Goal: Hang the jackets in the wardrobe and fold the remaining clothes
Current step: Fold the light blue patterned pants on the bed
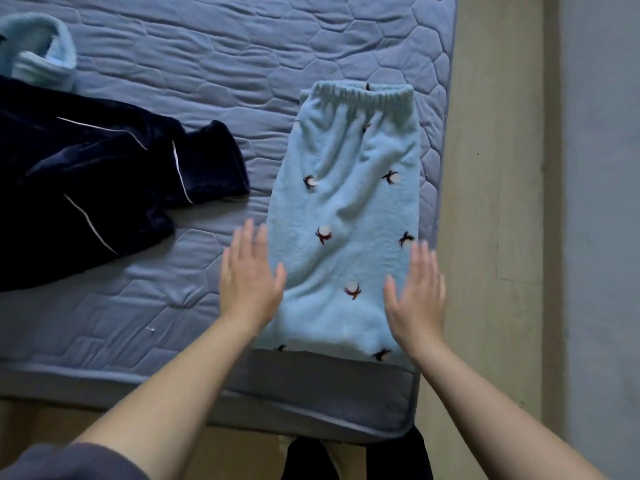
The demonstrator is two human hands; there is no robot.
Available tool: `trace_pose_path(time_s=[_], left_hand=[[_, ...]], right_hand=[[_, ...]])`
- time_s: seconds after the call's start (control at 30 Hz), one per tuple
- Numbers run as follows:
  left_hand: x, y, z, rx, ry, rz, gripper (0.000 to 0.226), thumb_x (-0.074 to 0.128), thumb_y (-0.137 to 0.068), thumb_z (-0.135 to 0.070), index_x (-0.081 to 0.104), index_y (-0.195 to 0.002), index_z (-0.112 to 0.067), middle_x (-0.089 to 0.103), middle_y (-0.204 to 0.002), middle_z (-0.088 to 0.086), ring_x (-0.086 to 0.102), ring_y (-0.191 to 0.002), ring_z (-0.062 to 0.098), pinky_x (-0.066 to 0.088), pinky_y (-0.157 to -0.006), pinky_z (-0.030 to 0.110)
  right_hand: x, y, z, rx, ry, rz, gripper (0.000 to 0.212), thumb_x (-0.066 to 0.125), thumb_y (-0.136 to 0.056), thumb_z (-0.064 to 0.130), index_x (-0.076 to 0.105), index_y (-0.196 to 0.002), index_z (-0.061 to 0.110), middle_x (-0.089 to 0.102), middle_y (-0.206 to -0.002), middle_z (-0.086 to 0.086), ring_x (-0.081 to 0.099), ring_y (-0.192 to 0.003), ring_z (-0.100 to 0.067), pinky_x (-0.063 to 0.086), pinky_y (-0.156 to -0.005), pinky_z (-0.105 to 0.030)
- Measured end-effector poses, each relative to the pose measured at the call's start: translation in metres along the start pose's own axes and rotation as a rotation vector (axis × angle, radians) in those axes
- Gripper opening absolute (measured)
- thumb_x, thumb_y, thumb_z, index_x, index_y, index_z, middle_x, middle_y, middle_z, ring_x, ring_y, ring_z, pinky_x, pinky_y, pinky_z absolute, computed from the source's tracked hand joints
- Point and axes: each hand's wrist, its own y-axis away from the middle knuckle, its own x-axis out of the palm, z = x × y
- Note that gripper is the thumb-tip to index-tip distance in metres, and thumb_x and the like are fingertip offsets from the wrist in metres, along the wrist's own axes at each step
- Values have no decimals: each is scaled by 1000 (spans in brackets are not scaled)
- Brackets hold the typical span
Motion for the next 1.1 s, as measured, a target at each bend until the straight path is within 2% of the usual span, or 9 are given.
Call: trace_pose_path(time_s=[0.07, 0.17, 0.3, 0.43, 0.5, 0.63, 0.8, 0.97, 1.1], left_hand=[[10, -32, -26, 279, -42, -66, 66, 45, -91, -29, 21, -151, -14, 12, -160, 9, 9, -147, 27, 10, -117, 48], [47, -72, -47, 490, -221, 104, 65, 36, -95, -41, 12, -153, -22, 3, -161, 6, 2, -148, 25, 1, -117, 48], [90, -89, -12, 374, -321, 113, 74, 30, -92, -60, 6, -153, -25, -1, -161, 5, -3, -148, 24, -4, -117, 46], [77, -106, -21, 224, -236, 89, 75, 33, -94, -53, 4, -153, -16, -5, -160, 13, -6, -148, 27, -4, -118, 46], [62, -127, -39, 266, -173, -7, 72, 37, -95, -44, 9, -153, -13, -3, -159, 15, -3, -147, 30, -3, -117, 46], [58, -176, -71, 451, -228, -71, 67, 31, -94, -46, 8, -153, -26, -3, -161, 9, -2, -148, 29, -3, -116, 49], [82, -197, -45, 286, -257, 49, 65, 28, -94, -58, 7, -152, -36, -5, -161, 9, -3, -147, 29, -4, -117, 51], [63, -155, -5, 547, -230, -38, 59, 30, -91, -34, 35, -147, -15, 22, -156, 16, 22, -143, 35, 17, -115, 53], [54, -86, 47, 778, -351, 20, 60, 33, -87, -19, 38, -144, -4, 30, -152, 19, 30, -140, 38, 24, -112, 54]], right_hand=[[16, -32, 24, -221, 107, -31, 68, 41, -95, 33, 13, -153, 13, 8, -161, -6, 4, -149, -23, 2, -118, -47], [54, -75, 31, -338, 289, 87, 69, 39, -96, 41, 9, -154, 16, 0, -161, -7, -1, -149, -25, -2, -118, -50], [86, -84, -6, -263, 310, 41, 71, 43, -94, 45, 19, -152, 13, 8, -161, -11, 9, -149, -26, 3, -119, -48], [70, -94, 0, -279, 283, 47, 75, 34, -93, 48, 13, -152, 7, 4, -160, -14, 3, -149, -27, 0, -120, -48], [55, -118, 16, -336, 270, -17, 75, 25, -92, 48, 9, -152, 6, 0, -160, -13, -4, -148, -25, -4, -119, -48], [49, -189, 35, -410, 361, -12, 72, 34, -95, 46, 3, -154, 17, -7, -161, -10, -10, -148, -25, -11, -116, -48], [72, -210, 16, -420, 400, 57, 70, 29, -95, 53, 4, -154, 23, -6, -162, -7, -8, -149, -22, -8, -118, -47], [54, -170, -17, -583, 293, 48, 65, 26, -92, 40, 24, -151, 13, 15, -160, -10, 11, -148, -30, 8, -119, -50], [41, -100, -72, -709, 323, 91, 58, 34, -94, 26, 30, -148, 5, 22, -156, -16, 17, -144, -37, 22, -115, -54]])
